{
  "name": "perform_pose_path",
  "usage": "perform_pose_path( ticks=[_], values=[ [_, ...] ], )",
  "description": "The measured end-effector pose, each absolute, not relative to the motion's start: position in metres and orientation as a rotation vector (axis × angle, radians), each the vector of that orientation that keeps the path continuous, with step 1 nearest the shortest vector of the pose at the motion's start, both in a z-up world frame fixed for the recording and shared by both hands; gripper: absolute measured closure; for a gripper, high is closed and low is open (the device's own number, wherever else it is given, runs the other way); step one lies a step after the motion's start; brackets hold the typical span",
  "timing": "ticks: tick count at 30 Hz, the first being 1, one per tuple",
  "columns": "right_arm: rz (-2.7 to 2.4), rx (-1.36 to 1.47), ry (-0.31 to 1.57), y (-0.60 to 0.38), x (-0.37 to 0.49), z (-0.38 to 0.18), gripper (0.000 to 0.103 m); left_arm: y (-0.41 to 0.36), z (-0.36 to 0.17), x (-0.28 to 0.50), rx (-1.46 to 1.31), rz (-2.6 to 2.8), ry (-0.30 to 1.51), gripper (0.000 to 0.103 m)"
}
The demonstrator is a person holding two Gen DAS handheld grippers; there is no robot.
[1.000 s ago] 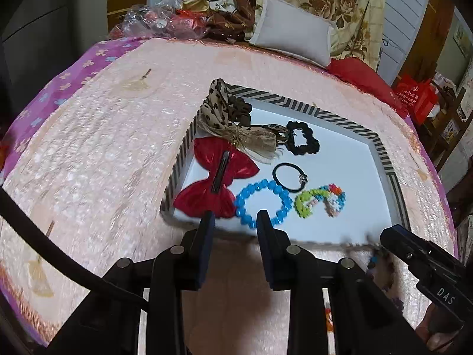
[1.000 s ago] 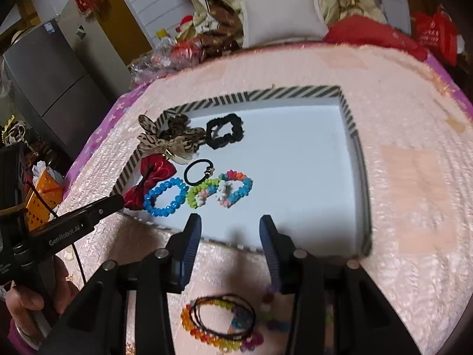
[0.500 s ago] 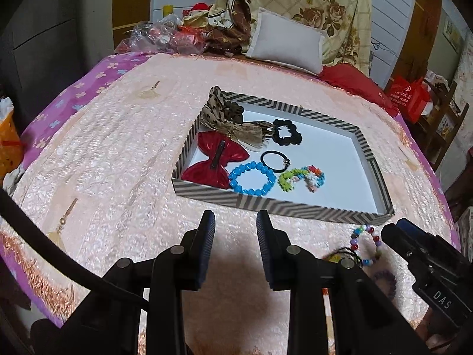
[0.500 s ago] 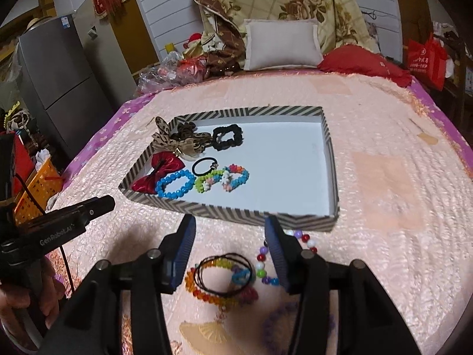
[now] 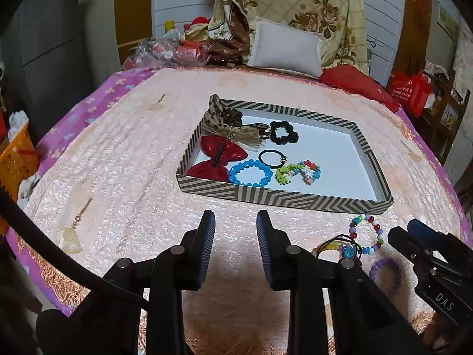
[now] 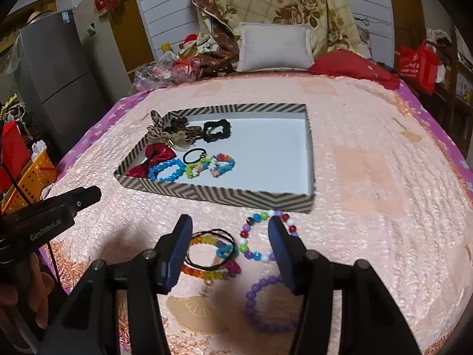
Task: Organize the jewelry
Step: 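Withdraw both open tools from the tray toward the remaining bracelets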
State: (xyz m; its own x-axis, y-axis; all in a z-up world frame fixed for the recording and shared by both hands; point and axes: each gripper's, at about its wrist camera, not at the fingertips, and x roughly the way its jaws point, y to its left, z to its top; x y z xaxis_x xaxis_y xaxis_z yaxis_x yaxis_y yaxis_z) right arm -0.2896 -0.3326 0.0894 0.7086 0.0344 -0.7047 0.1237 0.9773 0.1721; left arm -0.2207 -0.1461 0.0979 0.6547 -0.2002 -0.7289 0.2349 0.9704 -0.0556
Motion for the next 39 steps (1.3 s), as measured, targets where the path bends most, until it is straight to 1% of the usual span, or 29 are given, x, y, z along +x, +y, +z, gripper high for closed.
perform_pose_path(
  ticks=[24, 33, 34, 36, 37, 38, 39],
  values=[
    [-0.089, 0.187, 0.808, -0.353, -0.305, 0.077, 0.047, -0.178, 0.076, -0.231, 0.079, -0.318, 0.842, 0.078],
    [-0.027, 0.195, 0.856, -0.354, -0.306, 0.061, 0.047, -0.174, 0.059, -0.224, 0.047, -0.352, 0.912, 0.078],
    [-0.013, 0.198, 0.859, -0.353, -0.305, 0.059, 0.049, -0.174, 0.056, -0.223, 0.05, -0.348, 0.92, 0.078],
    [0.006, 0.2, 0.869, -0.35, -0.301, 0.056, 0.059, -0.174, 0.052, -0.222, 0.051, -0.346, 0.933, 0.078],
    [0.016, 0.2, 0.876, -0.348, -0.299, 0.055, 0.066, -0.173, 0.051, -0.222, 0.049, -0.346, 0.938, 0.078],
    [0.028, 0.202, 0.882, -0.345, -0.296, 0.054, 0.07, -0.172, 0.05, -0.222, 0.047, -0.345, 0.943, 0.078],
    [0.043, 0.207, 0.886, -0.343, -0.292, 0.052, 0.071, -0.172, 0.049, -0.221, 0.044, -0.345, 0.947, 0.078]
  ],
)
